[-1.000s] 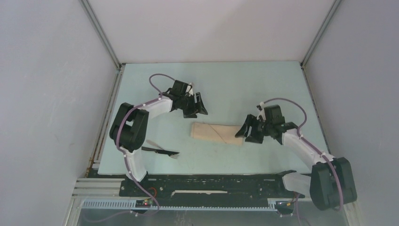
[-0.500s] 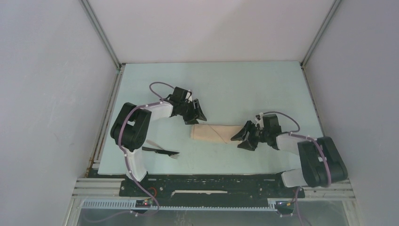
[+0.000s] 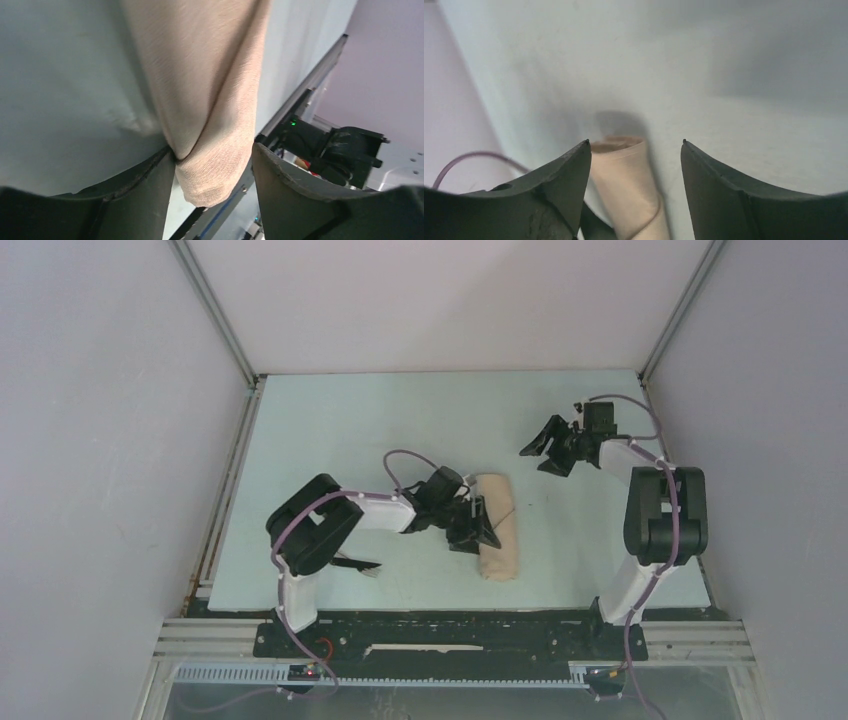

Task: Fold the napkin into a case and place the utensils inside
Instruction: Rotate the top corner of the smaller-rectangle-folded napkin at the center of the board, then move the top corner of the smaller-rectangle-folded-napkin to the center of the board.

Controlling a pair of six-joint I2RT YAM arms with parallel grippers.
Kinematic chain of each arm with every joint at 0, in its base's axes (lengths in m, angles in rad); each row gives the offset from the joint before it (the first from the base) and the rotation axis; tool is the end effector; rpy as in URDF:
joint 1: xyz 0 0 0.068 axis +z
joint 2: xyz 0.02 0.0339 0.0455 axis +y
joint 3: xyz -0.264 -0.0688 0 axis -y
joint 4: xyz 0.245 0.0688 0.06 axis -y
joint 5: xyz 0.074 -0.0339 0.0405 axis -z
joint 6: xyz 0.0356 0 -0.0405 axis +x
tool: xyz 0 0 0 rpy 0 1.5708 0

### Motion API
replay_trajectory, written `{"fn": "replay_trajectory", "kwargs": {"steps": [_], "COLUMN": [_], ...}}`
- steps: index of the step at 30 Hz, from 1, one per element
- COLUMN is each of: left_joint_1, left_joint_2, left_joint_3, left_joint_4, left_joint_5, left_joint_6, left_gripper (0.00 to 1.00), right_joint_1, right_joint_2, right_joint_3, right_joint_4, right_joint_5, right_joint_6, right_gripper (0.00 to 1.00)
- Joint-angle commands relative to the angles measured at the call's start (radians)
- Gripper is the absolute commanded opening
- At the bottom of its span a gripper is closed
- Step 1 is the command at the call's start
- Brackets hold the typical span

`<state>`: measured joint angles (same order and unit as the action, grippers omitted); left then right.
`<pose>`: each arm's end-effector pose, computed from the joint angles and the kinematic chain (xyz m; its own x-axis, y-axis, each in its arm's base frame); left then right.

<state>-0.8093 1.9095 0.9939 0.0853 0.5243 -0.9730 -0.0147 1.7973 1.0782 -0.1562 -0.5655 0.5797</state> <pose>0.2461 -0.2839 0.1274 -0.9972 0.0090 -0.0743 0.0628 0.6402 -0.7656 0.3701 0.0136 0.1746 -0.8235 0.4747 -0.3107 0.1437 0.7043 0.6952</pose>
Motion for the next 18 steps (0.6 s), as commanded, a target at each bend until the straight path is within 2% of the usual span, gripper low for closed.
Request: {"fn": "replay_trajectory", "kwargs": {"steps": [1,4,6,8,9,14,18], "left_joint_1": [-0.038,-0.036,-0.026,-0.007,0.004,0.059,0.081], "left_joint_2": [0.071,0.018,-0.069,-0.184,-0.25,-0.664,-0.976], "left_joint_3": [0.081,0.024,-0.06,-0.172,-0.227,-0.425,-0.453], "left_joint_4": [0.127,0.171,0.168,0.143,0.126,-0.063,-0.279], "left_joint_5": [0.044,0.005,-0.045,-0.094,-0.122,-0.345,-0.51], "left_joint_6": [-0.103,-0.109,-0.082,-0.049,-0.031,0.058,0.119], "left_gripper": [0.66,0.69,0.7,0.71,0.72,0.76,0.79], "right_joint_1": [0.01,0.086,0.184,0.285,0.338,0.572,0.744], "right_joint_2": [-0.047,-0.116,-0.167,-0.205,-0.231,-0.324,-0.298], "right_joint_3": [0.103,0.104,0.098,0.098,0.094,0.101,0.117], "right_joint_4": [-0.358,-0.474,-0.561,-0.657,-0.695,-0.832,-0.908], "right_joint_5": [0.27,0.338,0.371,0.459,0.503,0.687,0.733], "right_joint_6": [-0.231,-0.267,-0.291,-0.305,-0.306,-0.207,-0.086], "right_gripper": [0.77,0.85,0.86,0.98,0.99,1.0,1.0]}}
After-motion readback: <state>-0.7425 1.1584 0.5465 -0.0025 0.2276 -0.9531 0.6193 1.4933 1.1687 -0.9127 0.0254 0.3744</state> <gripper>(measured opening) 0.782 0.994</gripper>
